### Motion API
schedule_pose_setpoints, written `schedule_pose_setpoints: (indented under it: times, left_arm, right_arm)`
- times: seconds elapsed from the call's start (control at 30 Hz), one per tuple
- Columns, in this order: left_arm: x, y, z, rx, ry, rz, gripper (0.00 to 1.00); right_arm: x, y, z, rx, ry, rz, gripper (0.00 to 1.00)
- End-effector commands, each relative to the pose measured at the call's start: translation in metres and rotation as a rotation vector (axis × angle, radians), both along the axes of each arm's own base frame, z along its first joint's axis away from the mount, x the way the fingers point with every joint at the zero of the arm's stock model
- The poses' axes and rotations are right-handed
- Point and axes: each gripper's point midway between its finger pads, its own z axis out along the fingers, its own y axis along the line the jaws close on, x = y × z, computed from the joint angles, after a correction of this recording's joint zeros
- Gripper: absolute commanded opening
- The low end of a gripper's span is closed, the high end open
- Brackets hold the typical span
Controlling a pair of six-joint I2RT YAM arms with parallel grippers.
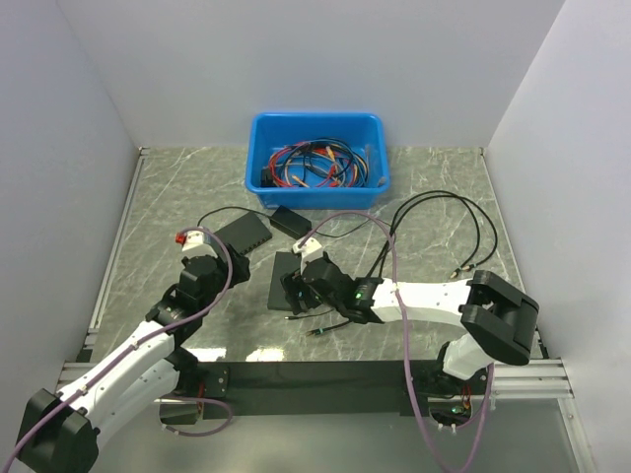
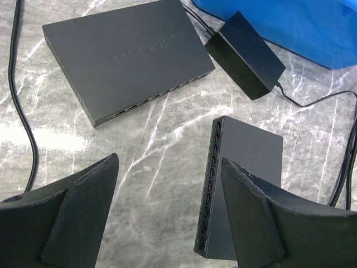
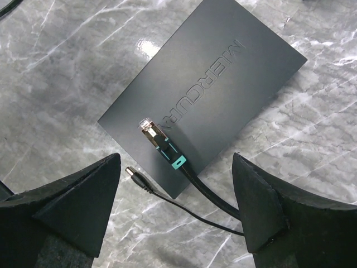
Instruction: Insert the plug into the switch port
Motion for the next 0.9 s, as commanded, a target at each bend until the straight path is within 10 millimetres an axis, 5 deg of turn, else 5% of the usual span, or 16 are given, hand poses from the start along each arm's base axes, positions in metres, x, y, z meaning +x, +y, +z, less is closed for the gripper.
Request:
schedule_pose_setpoints:
  times: [0.0,0.53,0.67,0.87]
  left_arm:
    - [0.002,-0.004,0.004,-0.023,-0.014,-0.003,0.8]
    - [0.002,-0.005,0.003,-0.016,-0.009,0.005,0.78]
    - [0.002,-0.005,0.004,-0.014,-0.012,0.009,0.78]
    - [0.003,-0.005,0.003,-0.007,-0.009,0.013,0.77]
  right_arm:
    - [0.009,0.014,0.021,0.05,-0.045,-0.006,0.87]
    - [0.003,0.023,0.002,0.052,-0.005,0.025,0.82]
    - [0.0,0.02,0.016,0.094,-0.024,0.021,0.81]
    - [-0.032,0.028,0.028,0.063,-0.086,0.083,0.8]
